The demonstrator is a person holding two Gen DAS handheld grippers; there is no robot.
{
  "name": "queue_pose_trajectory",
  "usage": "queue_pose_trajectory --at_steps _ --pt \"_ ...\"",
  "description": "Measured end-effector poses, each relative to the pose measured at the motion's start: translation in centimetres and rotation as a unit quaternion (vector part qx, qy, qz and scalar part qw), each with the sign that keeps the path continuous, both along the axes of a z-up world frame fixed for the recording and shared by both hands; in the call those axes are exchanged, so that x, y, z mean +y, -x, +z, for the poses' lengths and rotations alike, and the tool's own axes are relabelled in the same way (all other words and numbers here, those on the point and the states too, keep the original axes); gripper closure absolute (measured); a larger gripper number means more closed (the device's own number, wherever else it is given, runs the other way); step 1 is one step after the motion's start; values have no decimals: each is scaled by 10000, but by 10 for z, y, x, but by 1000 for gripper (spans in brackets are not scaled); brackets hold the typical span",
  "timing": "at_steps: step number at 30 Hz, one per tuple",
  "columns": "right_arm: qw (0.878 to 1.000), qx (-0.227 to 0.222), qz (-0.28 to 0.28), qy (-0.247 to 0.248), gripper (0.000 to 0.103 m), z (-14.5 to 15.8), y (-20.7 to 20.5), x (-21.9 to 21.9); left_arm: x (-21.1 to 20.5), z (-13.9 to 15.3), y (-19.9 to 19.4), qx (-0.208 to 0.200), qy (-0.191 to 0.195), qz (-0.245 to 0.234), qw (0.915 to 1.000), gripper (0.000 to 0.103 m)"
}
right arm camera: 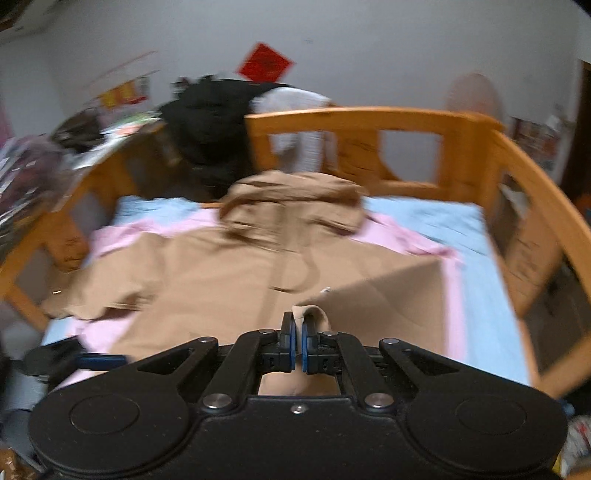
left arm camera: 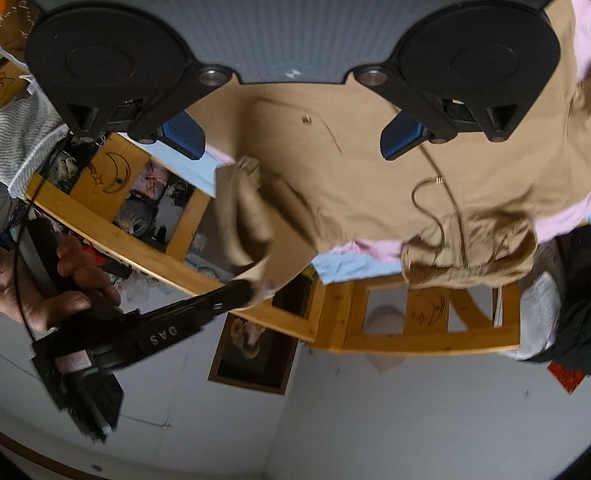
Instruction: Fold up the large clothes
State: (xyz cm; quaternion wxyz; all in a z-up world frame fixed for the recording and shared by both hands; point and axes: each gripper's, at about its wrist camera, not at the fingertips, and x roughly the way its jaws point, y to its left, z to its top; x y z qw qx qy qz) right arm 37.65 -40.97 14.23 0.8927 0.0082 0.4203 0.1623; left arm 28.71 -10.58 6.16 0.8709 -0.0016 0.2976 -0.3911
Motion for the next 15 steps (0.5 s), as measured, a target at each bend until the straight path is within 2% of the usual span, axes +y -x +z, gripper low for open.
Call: queue_pose_trajectory --at_steps 2,6,7,8,9,10,11,13,15 --pt "9996 -15 253 -81 101 2 -6 22 -5 -3 -12 3 11 165 9999 1" --pt "9974 -23 683 -234 101 0 -10 58 -10 -10 -38 337 164 443 9983 3" --pt "9966 -49 768 -278 101 -1 -13 66 -11 -11 -43 400 156 550 9976 13" --pt "9960 -94 830 -327 101 -3 -14 71 -13 -13 -50 487 29 682 9965 34" --pt "9953 -150 882 -374 101 -4 -12 74 -15 -14 -56 565 -150 820 9949 50" --pt "9942 -238 950 -434 101 -6 -14 77 -14 -16 -60 635 -261 938 9932 78" --pt "9933 -309 999 -488 101 -9 -16 80 -11 -17 -65 663 -226 1040 9921 94" --pt "9918 -423 1023 -642 100 -17 -21 80 -3 -15 -71 669 -167 1426 9874 97" --pt "9890 -543 1034 -906 92 -24 -27 77 6 -14 -76 672 -174 1728 9825 97"
